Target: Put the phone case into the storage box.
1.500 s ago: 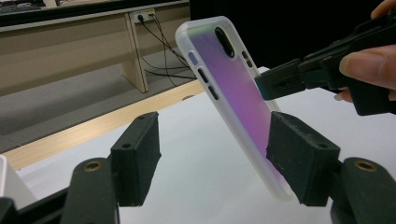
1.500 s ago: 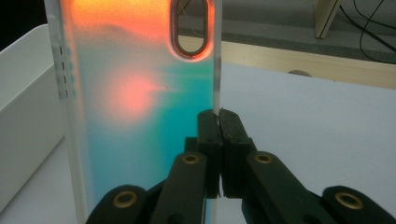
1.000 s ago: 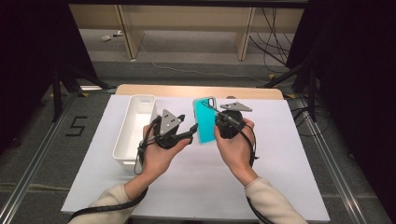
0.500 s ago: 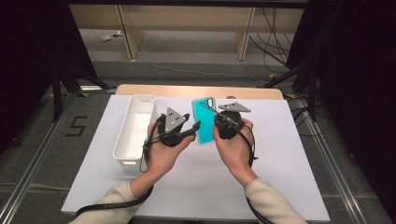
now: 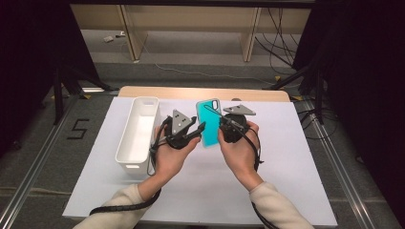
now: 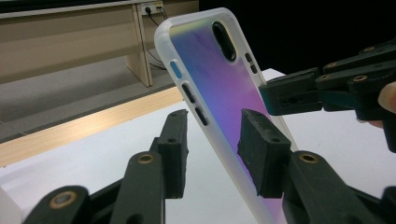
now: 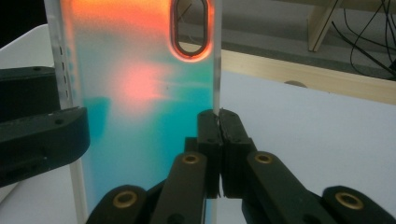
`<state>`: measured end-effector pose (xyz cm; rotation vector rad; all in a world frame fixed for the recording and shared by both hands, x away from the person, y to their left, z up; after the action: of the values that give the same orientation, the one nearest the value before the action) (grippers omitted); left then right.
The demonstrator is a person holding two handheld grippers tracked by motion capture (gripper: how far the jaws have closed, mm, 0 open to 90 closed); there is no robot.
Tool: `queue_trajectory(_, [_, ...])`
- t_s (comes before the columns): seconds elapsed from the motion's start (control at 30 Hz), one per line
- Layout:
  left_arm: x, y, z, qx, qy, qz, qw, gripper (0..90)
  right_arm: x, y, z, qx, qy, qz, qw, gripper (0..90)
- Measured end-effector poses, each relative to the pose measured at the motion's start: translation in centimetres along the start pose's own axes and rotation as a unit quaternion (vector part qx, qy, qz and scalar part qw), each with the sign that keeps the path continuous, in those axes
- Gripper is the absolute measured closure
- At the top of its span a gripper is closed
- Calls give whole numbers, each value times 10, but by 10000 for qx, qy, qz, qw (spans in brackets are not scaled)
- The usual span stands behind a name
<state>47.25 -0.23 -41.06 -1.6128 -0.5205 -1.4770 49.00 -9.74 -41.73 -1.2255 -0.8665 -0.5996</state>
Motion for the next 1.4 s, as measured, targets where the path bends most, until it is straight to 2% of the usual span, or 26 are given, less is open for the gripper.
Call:
queue_trajectory(0.9, [0, 2, 9, 97, -214, -54, 9997, 734, 3, -4, 4, -50, -162, -202, 9997, 885])
queue_trajectory(1.4, [1, 2, 16, 92, -432, -140, 9989, 791, 3, -7, 11, 54, -179, -316, 9993, 875])
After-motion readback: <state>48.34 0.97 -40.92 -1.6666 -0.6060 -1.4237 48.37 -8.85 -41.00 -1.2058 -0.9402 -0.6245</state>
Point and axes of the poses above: each handheld gripper's, and its own axes: y roughly forward along the jaws, x roughly out of its top, z roughly to its left, the point moved 10 cm from there along y, roughly forward along the jaws, and after that the axes turned 6 degrees about y, right-handed, at the moved point
